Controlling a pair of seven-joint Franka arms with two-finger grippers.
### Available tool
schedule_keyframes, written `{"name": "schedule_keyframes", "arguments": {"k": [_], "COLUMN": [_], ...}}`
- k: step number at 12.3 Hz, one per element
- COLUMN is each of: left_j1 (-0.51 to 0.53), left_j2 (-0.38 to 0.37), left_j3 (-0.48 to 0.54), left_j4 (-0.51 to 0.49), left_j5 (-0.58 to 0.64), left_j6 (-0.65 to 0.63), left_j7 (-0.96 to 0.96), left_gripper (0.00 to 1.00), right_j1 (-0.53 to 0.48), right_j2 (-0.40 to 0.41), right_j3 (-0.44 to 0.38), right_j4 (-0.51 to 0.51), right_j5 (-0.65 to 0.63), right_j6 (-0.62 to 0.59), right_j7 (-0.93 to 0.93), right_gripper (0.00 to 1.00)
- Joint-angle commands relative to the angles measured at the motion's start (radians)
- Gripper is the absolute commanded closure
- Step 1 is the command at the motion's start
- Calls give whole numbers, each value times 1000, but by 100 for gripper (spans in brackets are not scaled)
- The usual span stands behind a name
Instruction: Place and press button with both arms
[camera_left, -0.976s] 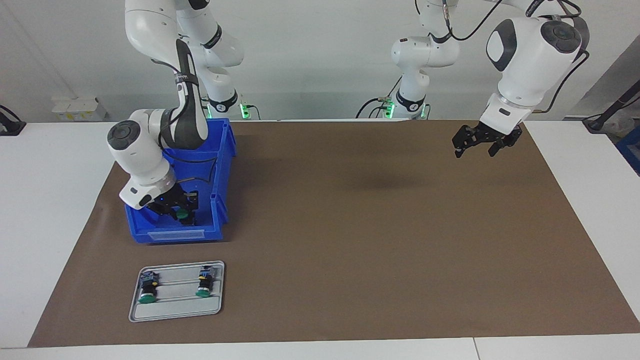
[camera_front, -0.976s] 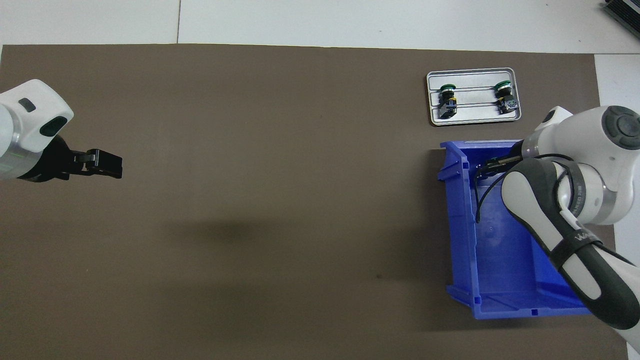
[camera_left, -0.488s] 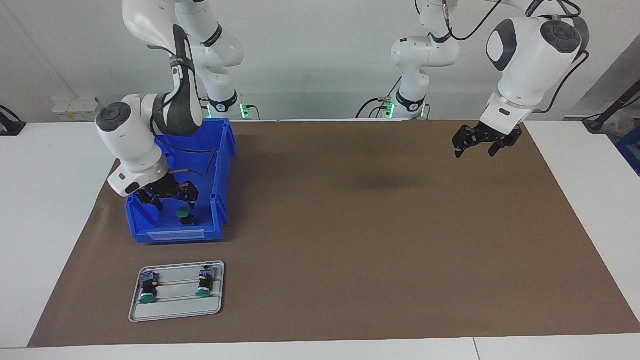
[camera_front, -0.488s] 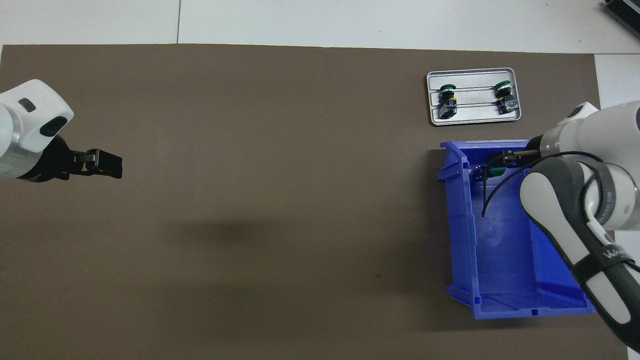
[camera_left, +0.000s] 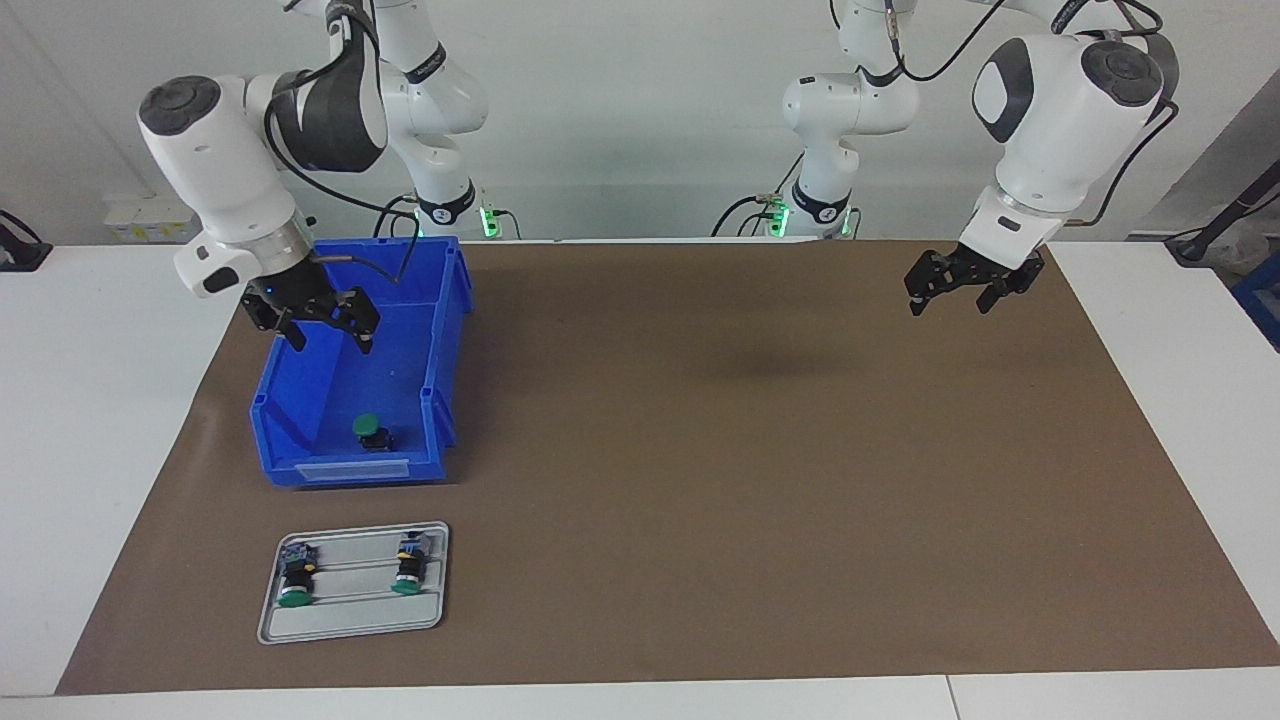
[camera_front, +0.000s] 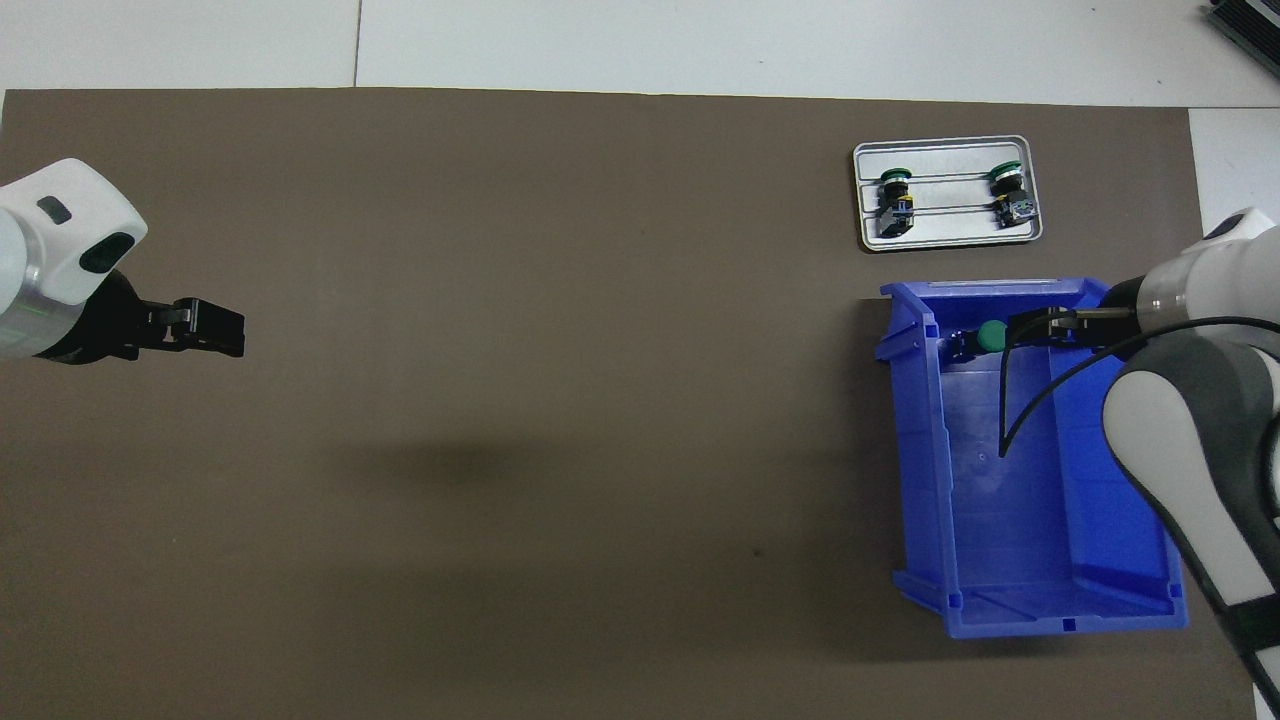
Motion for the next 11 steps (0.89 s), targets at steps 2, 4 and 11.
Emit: {"name": "schedule_keyframes", "arguments": {"k": [2,4,11], "left_j1": [12,12,12], "left_j2": [-26,-26,-26], "left_j3": [-9,-9,-9], "left_j4": [-23,-23,-23], "left_j5": [17,17,17], "left_j6": [5,5,5], "left_j7": [5,5,5], "left_gripper": [0,0,0], "right_j1": [57,80,62], "right_j2": [73,92,31], "right_j3": [8,6,-5], "right_j4": [271,335,303], "right_j5": [-44,-44,-32], "right_j6": [-218,-260,-323], "right_j7": [120,124,111], "right_gripper": [3,3,1]}}
